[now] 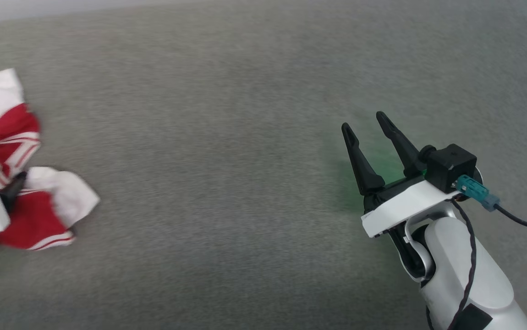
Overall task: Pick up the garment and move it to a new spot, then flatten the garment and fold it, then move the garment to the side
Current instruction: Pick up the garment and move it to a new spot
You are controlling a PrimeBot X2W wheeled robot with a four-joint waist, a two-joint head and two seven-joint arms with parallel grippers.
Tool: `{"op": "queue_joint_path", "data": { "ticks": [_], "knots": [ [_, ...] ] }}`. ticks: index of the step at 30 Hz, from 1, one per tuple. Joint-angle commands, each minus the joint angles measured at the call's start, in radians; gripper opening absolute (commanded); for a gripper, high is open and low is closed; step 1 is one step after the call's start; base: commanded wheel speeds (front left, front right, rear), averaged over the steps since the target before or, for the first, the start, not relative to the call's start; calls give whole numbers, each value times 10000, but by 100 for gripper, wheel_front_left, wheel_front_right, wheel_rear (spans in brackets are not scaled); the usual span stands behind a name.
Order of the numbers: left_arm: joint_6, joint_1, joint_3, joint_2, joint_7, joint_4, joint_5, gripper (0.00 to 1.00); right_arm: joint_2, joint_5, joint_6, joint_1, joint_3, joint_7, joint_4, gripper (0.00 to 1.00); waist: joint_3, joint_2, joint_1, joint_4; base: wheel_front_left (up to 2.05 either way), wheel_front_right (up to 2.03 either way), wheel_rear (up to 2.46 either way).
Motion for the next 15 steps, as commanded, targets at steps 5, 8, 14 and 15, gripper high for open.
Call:
{"op": "queue_joint_path", "data": {
  "ticks": [5,8,14,15],
  "knots": [
    [25,-12,-360,-338,385,1249,-68,100,97,-80,-3,-105,-52,-50,-188,100,654,0,-1,-998,0,0,0],
    [27,-22,-386,-575,124,1739,-105,46,77,-92,-3,68,-60,-50,-214,100,542,0,-1,-1098,0,0,0],
    [-15,-512,-500,-394,-1783,1618,458,0,68,-62,-3,335,-282,-50,-265,100,-50,0,-1,-1023,0,0,0],
    [-20,-660,-605,-401,-2055,1423,542,0,90,-28,-3,389,-354,-50,-308,100,-144,0,-1,-996,0,0,0]
  ]
}}
